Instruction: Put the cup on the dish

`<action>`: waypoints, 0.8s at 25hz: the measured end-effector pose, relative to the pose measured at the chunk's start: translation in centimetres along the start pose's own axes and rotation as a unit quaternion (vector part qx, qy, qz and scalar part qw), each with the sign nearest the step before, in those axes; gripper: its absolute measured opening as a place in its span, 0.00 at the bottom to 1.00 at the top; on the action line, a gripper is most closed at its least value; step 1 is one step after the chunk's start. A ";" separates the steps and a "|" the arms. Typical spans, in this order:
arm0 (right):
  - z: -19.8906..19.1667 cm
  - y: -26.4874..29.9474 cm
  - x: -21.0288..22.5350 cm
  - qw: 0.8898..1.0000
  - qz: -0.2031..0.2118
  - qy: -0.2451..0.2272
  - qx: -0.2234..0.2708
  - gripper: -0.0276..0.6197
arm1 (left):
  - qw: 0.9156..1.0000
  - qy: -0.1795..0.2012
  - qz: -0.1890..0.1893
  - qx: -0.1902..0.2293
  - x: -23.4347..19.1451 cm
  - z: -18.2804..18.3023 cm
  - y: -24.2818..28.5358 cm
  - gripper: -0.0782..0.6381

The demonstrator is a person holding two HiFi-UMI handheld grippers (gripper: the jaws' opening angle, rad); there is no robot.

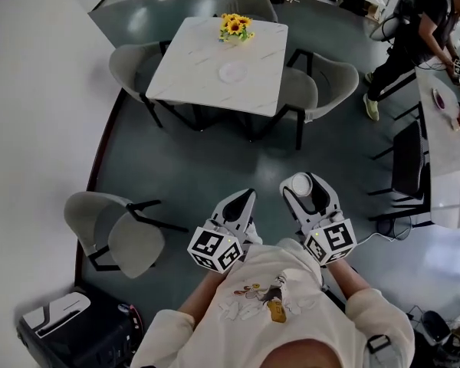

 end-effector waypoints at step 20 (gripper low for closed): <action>2.8 10.1 2.5 1.000 0.006 0.001 0.005 0.46 | 1.000 -0.022 0.012 -0.009 -7.4 3.2 3.9 0.11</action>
Point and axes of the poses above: the fingertips, and each gripper's own axes: y forward along the fingers, x to its right, z out of its top, the point moved 6 cm from there along -y, backward along the fingers, and after that the axes turned 5 degrees about -x, right-handed, at the moved point
